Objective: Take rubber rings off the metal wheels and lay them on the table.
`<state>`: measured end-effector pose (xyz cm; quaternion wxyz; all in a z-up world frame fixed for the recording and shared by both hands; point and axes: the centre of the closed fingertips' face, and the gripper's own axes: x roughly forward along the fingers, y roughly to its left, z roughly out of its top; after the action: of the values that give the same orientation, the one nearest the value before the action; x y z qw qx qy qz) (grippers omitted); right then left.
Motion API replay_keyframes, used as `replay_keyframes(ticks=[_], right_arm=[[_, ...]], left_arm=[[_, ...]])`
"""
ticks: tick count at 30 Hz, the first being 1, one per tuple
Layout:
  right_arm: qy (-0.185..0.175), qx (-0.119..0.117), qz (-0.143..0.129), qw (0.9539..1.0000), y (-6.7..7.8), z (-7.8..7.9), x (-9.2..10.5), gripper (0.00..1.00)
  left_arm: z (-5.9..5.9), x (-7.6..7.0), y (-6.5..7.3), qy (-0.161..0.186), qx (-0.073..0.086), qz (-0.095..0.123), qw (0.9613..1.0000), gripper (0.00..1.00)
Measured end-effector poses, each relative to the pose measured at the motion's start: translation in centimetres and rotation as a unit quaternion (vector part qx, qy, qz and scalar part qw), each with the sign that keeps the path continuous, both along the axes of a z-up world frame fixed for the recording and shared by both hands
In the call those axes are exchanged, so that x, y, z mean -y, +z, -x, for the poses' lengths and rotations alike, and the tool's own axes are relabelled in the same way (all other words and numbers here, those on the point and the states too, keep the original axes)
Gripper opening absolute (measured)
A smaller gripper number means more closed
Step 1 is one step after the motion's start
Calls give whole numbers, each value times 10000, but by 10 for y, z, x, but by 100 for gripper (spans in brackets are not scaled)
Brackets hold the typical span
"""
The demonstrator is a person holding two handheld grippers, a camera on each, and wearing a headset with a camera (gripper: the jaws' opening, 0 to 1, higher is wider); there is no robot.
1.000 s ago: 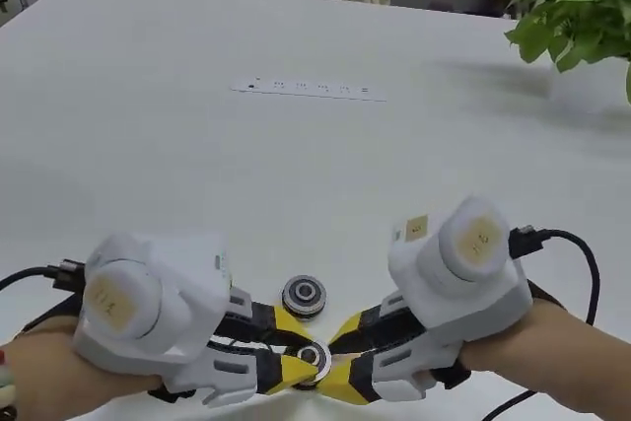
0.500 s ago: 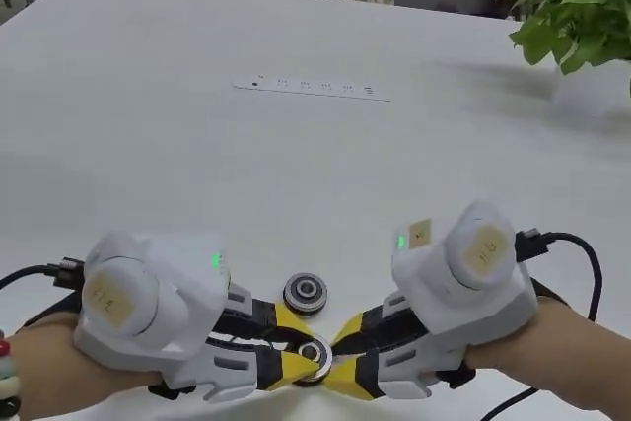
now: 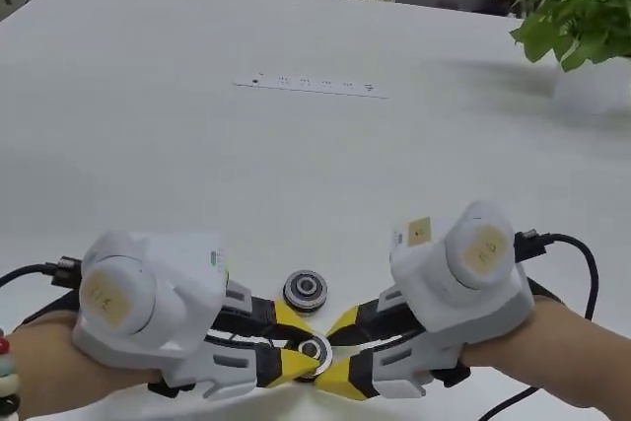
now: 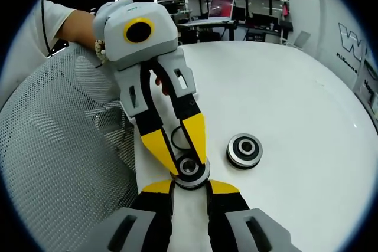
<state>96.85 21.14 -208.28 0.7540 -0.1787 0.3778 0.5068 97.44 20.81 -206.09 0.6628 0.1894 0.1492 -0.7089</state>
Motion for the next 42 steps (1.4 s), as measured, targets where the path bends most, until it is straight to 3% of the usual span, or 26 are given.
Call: replay_keyframes(ticks=[7,10,12,13,17,18,19,21,25,27,30,34,37,41,42], right_arm=[[-11,-42,13,10000,0,1,3,12],[140,114,156,9997,0,2,3,8],[12,133,282,9995,-4,-1,9,0],[-8,27,136,9999,-3,0,5,0],[-101,0,191,9998,-2,-3,7,0],[-181,-64,184,9996,-2,-3,7,0],[-430,-291,139,9986,-3,-3,8,0],[-644,-419,129,9970,-3,-5,9,0],[-1255,-777,-82,9890,1,-10,11,0],[-1633,-1124,-262,9798,2,-10,12,0],[-1763,-1234,-332,9760,3,-11,15,0],[-2154,-1595,-580,9617,6,-11,14,0],[-2484,-1918,-890,9453,8,-13,13,0],[-2623,-2107,-1083,9355,11,-13,13,0],[-2668,-2190,-1174,9312,12,-12,12,0]], left_arm=[[0,0,0,20,17,-7,10000,8],[-1,-1,0,29,25,-10,10000,8],[-1,-1,0,36,7,-5,10000,8],[-1,-1,0,36,12,-3,10000,8],[-1,-1,0,16,22,-16,10000,8],[-1,-1,0,15,26,-16,10000,8],[-1,-1,0,19,30,-13,10000,8],[-1,-1,0,25,36,-18,10000,8],[-3,-4,0,0,29,-57,10000,8],[-4,-5,0,-23,27,-82,10000,8],[-3,-5,0,-61,57,-136,9999,8],[-3,-5,0,-53,60,-191,9998,8],[-4,-5,0,-17,18,-192,9998,8],[-3,-4,0,-9,53,-178,9998,8],[-3,-4,0,-12,61,-182,9998,8]])
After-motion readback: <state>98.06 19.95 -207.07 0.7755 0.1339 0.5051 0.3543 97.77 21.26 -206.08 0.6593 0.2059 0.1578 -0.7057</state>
